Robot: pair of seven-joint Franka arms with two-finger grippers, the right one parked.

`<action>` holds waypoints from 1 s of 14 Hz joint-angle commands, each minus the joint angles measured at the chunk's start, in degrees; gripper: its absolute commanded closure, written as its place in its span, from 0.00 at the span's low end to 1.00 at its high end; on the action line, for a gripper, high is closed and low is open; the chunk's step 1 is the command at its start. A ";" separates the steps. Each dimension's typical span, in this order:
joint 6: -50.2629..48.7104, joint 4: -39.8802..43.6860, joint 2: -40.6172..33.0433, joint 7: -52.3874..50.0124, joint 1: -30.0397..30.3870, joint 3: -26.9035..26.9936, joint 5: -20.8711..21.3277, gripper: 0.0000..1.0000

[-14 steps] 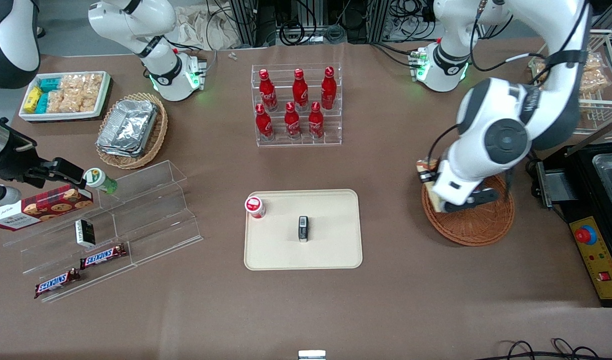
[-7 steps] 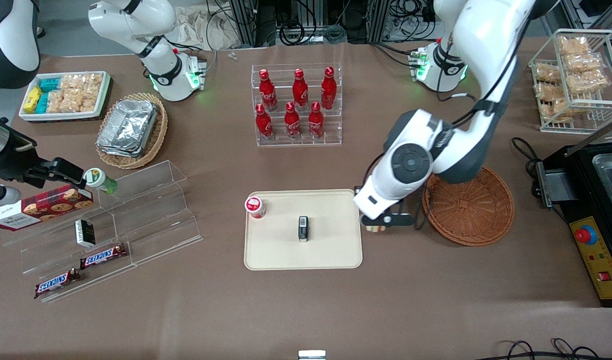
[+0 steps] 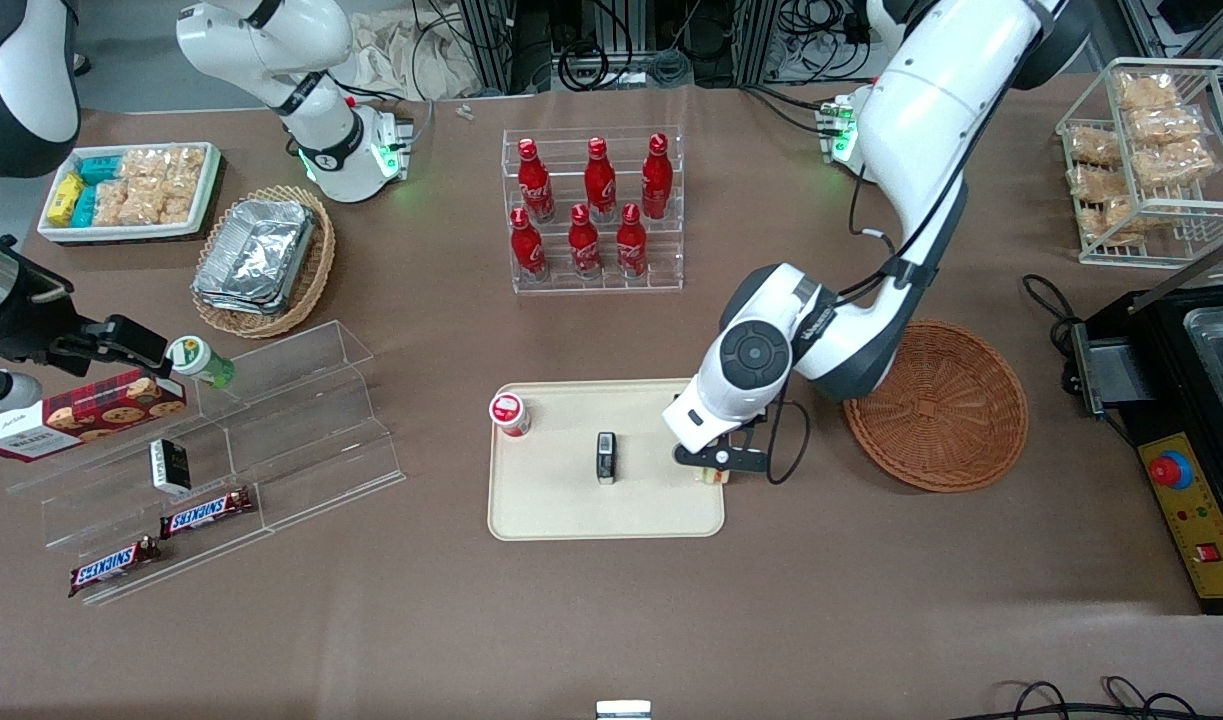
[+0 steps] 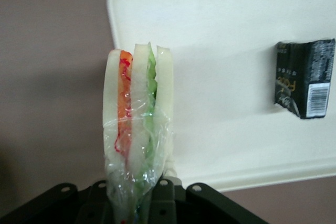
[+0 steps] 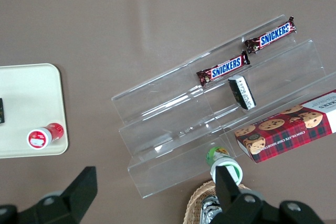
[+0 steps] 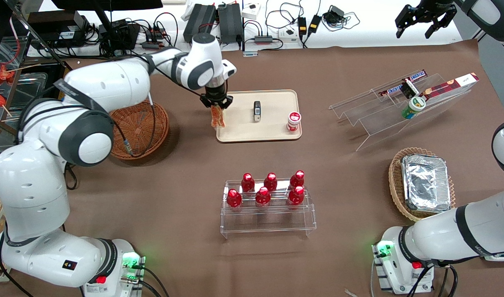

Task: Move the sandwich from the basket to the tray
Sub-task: 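Lower the sandwich onto the tray beside the black box, open gripper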

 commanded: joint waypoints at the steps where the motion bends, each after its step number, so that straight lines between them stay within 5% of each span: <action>1: 1.96 4.57 4.54 -0.23 -1.62 0.53 1.20 1.00; 4: 2.05 6.08 6.83 -0.67 -1.63 0.44 4.62 1.00; 5: 2.13 6.08 7.27 -2.15 -1.63 0.44 5.41 0.72; 6: 2.14 6.08 7.45 -3.21 -1.63 0.44 5.60 0.14; 7: 2.22 6.08 7.36 -3.66 -1.63 0.44 5.95 0.01; 14: 1.35 5.99 0.53 -7.70 -0.49 0.26 7.01 0.00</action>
